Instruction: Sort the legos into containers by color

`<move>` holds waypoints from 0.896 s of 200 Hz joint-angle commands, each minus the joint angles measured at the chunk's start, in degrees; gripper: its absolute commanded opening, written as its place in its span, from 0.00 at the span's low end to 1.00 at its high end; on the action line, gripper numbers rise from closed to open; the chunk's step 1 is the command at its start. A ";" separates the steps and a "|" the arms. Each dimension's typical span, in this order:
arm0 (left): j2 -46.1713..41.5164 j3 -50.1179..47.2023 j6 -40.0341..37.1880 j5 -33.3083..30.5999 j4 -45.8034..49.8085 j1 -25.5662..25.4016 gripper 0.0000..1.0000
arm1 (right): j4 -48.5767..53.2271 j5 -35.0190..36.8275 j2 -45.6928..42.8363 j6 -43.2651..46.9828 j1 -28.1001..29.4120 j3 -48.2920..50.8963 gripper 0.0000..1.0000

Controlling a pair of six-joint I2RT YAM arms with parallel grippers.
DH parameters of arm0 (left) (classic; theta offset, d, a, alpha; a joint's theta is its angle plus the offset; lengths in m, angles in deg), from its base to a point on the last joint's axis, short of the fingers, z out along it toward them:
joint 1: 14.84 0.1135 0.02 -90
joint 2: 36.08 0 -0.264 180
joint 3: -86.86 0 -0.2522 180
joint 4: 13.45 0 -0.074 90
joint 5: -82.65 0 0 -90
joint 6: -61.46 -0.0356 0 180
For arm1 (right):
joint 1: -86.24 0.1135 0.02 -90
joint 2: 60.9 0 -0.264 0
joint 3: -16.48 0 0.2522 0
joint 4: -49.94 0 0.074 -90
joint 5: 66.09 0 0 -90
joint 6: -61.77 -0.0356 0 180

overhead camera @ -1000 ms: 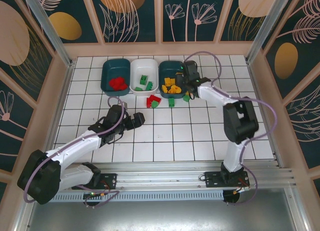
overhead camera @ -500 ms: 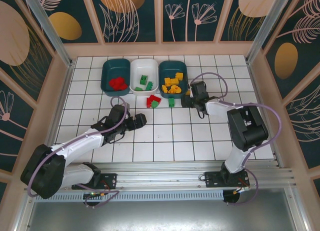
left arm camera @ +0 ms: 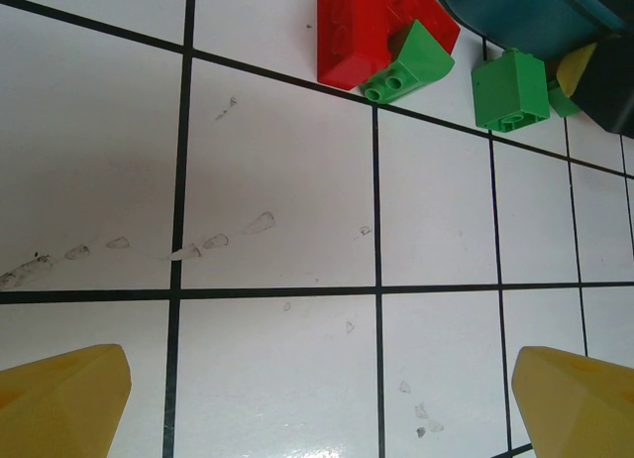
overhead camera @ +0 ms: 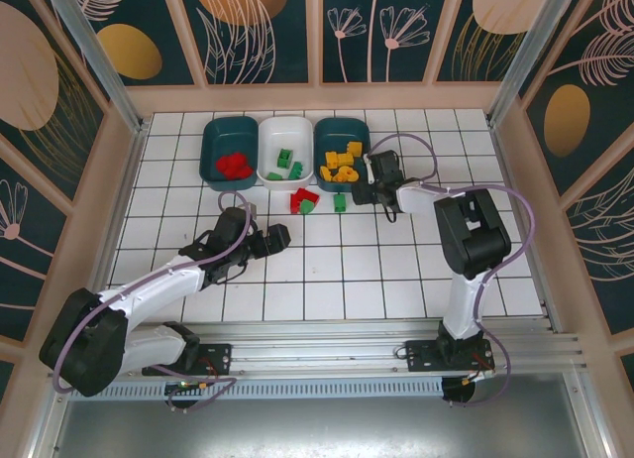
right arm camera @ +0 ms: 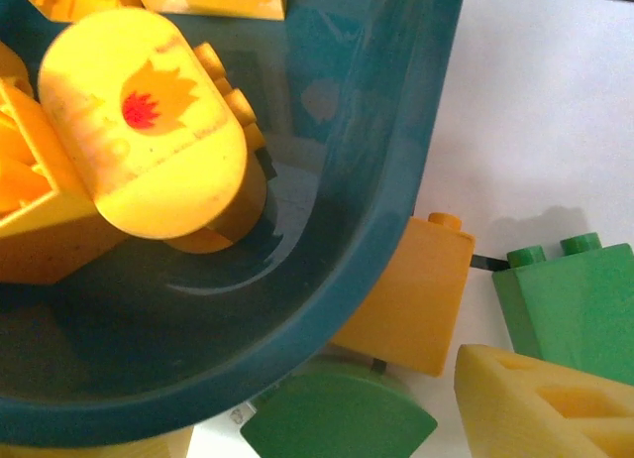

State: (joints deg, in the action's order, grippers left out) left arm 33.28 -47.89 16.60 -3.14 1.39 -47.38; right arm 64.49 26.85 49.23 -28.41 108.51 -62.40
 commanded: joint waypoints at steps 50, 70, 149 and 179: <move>-0.87 0.35 -1.43 -0.38 -0.08 0.36 0.99 | 4.16 -1.80 2.00 1.44 0.15 -2.74 0.53; -1.09 0.35 -1.63 -0.36 0.19 0.40 0.98 | 4.79 -1.72 0.88 0.98 0.43 -2.00 0.43; -5.97 0.24 1.02 -6.50 3.32 0.52 0.98 | 4.73 1.12 -12.72 -2.57 3.51 5.11 0.26; -10.02 0.24 3.40 -6.32 8.77 8.70 0.98 | 4.47 -0.98 -18.37 -6.85 7.36 4.71 0.26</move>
State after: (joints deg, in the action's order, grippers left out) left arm 26.40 -47.89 17.63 -7.95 4.67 -45.39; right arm 69.15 26.89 36.13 -30.62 112.66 -57.60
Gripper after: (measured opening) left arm 0.985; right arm 0.399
